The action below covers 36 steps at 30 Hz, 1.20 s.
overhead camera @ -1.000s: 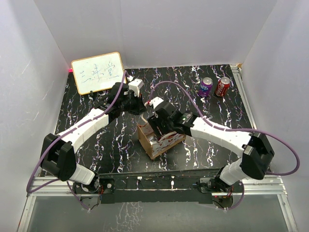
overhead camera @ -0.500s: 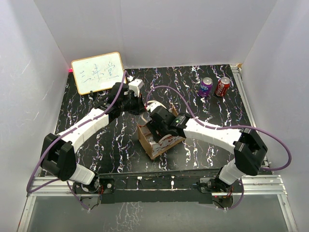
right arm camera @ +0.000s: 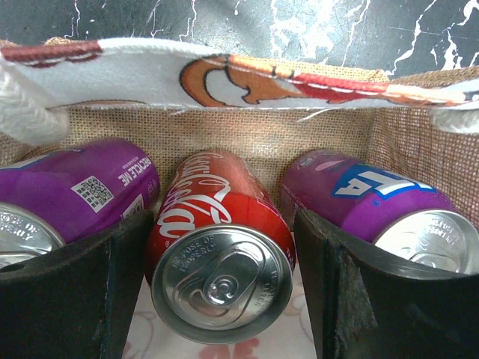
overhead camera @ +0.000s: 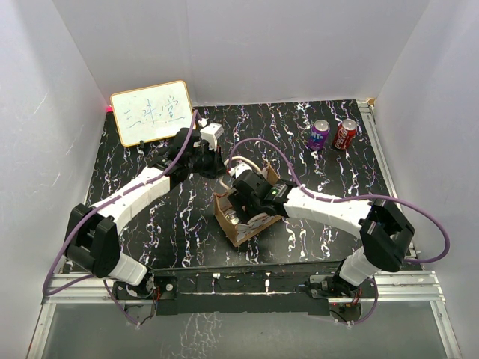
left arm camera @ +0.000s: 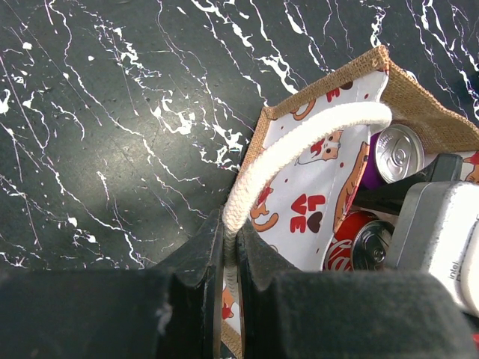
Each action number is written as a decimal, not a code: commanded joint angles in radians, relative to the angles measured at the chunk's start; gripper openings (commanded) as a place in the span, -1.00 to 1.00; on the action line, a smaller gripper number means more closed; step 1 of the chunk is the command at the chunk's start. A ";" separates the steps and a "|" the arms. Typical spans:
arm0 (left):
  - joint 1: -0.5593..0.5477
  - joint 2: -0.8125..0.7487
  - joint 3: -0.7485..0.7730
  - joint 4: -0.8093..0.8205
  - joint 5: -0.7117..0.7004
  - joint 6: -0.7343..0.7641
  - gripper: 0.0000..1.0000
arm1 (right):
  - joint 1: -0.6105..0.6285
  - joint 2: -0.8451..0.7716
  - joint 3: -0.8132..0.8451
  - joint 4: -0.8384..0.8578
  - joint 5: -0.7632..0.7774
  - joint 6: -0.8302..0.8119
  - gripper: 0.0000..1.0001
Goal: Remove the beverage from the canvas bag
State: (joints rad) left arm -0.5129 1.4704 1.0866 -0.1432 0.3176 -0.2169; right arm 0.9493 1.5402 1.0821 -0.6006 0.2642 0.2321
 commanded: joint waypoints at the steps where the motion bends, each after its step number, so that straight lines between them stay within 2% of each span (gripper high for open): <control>1: -0.005 0.001 0.035 -0.021 0.001 0.004 -1.00 | 0.011 0.005 -0.015 0.003 -0.003 0.001 0.58; 3: -0.004 0.002 0.036 -0.021 0.003 0.002 -1.00 | 0.012 0.001 -0.011 0.007 -0.006 0.002 0.56; 7: -0.004 0.003 0.036 -0.021 0.006 0.002 -1.00 | 0.012 -0.017 0.004 0.014 -0.009 -0.002 0.38; 12: -0.005 0.003 0.036 -0.021 0.008 0.002 -1.00 | 0.012 -0.041 0.028 0.018 -0.006 -0.005 0.07; 20: -0.005 -0.003 0.036 -0.022 0.009 0.002 -1.00 | 0.011 -0.115 0.058 0.040 0.027 -0.002 -0.28; 24: -0.005 -0.005 0.036 -0.022 0.008 0.001 -1.00 | 0.012 -0.172 0.061 0.073 0.053 0.000 -0.42; 36: -0.005 -0.008 0.036 -0.022 0.013 -0.002 -1.00 | 0.012 -0.278 0.092 0.157 0.135 0.000 -0.65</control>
State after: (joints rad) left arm -0.5129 1.4704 1.0866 -0.1432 0.3180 -0.2169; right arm 0.9554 1.3231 1.0950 -0.5800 0.3328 0.2367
